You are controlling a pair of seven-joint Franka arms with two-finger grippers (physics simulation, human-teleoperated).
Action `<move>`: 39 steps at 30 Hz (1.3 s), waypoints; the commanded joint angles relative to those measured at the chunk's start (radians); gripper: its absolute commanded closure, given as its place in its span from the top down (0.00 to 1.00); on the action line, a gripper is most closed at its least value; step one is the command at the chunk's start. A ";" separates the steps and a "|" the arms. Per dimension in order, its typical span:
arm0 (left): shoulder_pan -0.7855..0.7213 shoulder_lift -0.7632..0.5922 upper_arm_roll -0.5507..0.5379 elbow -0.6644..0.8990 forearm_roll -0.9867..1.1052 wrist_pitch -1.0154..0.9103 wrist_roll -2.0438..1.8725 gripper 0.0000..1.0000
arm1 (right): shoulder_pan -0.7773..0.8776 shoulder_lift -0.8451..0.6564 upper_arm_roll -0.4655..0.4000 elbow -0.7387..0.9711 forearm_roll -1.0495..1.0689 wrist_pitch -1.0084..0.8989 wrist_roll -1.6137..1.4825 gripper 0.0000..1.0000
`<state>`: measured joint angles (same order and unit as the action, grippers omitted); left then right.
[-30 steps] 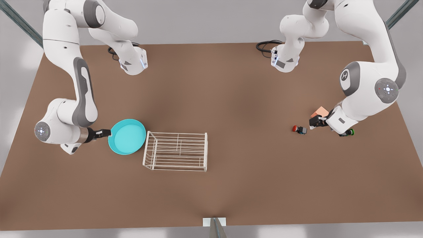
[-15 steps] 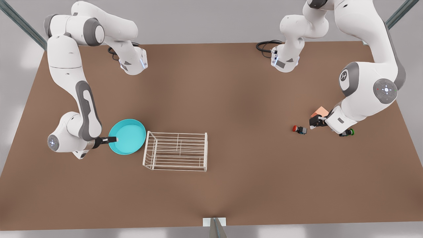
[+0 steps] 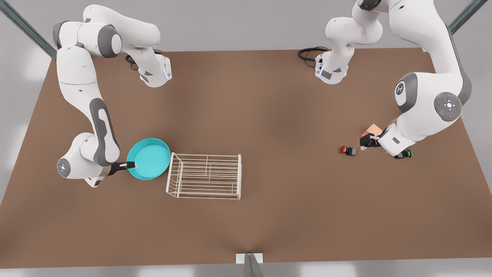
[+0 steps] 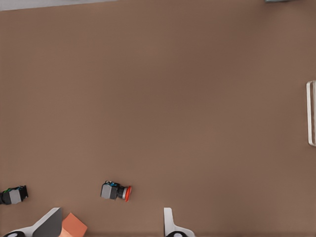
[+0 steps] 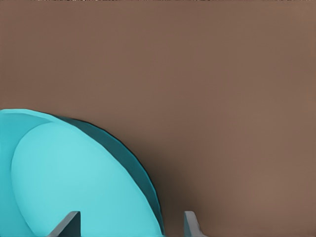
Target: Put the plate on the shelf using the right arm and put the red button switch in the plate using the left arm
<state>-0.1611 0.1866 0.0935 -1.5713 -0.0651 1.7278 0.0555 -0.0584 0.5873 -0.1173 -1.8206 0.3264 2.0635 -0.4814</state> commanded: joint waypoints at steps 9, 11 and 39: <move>0.000 0.001 0.000 0.002 0.001 -0.001 0.006 1.00 | -0.009 0.043 -0.001 -0.006 0.005 0.009 -0.088 0.78; 0.000 -0.001 0.000 -0.001 0.001 -0.001 0.007 1.00 | -0.009 0.049 -0.001 -0.006 0.006 0.009 -0.088 0.75; 0.005 -0.001 0.003 -0.007 0.004 -0.001 0.007 1.00 | -0.009 -0.101 -0.013 0.029 0.006 -0.232 -0.106 0.19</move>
<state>-0.1564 0.1866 0.0965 -1.5798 -0.0621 1.7276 0.0629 -0.0674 0.4939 -0.1275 -1.7925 0.3382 1.9195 -0.5655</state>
